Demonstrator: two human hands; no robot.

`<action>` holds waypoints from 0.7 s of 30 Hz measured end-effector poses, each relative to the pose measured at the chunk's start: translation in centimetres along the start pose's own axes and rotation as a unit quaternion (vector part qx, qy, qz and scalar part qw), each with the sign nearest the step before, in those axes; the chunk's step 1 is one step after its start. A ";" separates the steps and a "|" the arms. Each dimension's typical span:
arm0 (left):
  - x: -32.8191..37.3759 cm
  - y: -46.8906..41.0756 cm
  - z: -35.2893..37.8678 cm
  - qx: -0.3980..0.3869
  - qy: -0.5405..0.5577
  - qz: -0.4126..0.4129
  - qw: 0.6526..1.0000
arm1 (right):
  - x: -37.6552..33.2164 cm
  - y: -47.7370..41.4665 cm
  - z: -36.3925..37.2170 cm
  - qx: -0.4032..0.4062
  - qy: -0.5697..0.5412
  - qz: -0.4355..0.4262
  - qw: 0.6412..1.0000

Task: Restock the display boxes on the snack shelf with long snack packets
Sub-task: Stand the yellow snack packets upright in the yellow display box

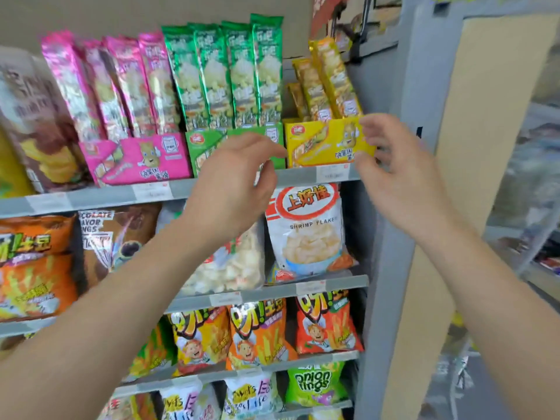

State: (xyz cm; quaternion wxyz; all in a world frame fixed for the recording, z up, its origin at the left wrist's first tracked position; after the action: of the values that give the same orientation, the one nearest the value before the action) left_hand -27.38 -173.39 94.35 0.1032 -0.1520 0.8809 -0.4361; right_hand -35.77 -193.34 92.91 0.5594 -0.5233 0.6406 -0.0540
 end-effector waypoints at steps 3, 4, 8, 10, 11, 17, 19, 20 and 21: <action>-0.2 -3.8 1.0 -0.014 -0.043 0.027 0.999 | -0.5 -3.6 0.4 -0.002 0.006 0.003 1.000; -0.3 -4.7 1.5 -0.023 -0.055 0.038 0.998 | -0.6 -4.4 0.7 -0.006 0.006 0.011 1.000; -0.4 -8.3 3.6 -0.066 -0.082 0.046 0.993 | -0.7 -7.8 1.9 -0.015 0.013 0.030 0.999; -0.5 -10.3 4.6 -0.076 -0.091 0.028 0.993 | -0.7 -9.8 2.2 0.000 0.030 0.044 0.999; -0.4 -11.4 5.0 -0.077 -0.092 0.014 0.993 | -0.8 -10.7 2.5 0.006 0.040 0.054 0.998; -1.3 -14.5 7.6 -0.161 -0.087 -0.061 0.981 | -0.1 -13.6 4.1 -0.020 0.213 0.101 0.972; -1.5 -14.2 8.2 -0.182 -0.088 -0.055 0.978 | 0.0 -13.9 4.4 -0.005 0.263 0.087 0.961; -1.6 -14.0 8.3 -0.179 -0.084 -0.052 0.979 | 0.0 -14.0 4.4 0.003 0.276 0.084 0.958; -1.8 -14.0 8.3 -0.172 -0.079 -0.049 0.981 | 0.0 -14.2 4.3 0.010 0.282 0.084 0.956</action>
State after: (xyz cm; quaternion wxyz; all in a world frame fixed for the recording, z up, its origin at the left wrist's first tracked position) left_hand -20.58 -186.94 100.68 0.1237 -0.2446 0.9232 -0.2692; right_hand -23.77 -197.43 100.65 0.3640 -0.4254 0.8133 -0.1586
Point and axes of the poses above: each hand's wrist, its own y-axis away from the middle knuckle, its own z-axis out of the palm, x = y × z, the point moved 1 cm from there along -y, towards the middle knuckle, and after that the axes turned 9 degrees about z, right-handed, at the moved point
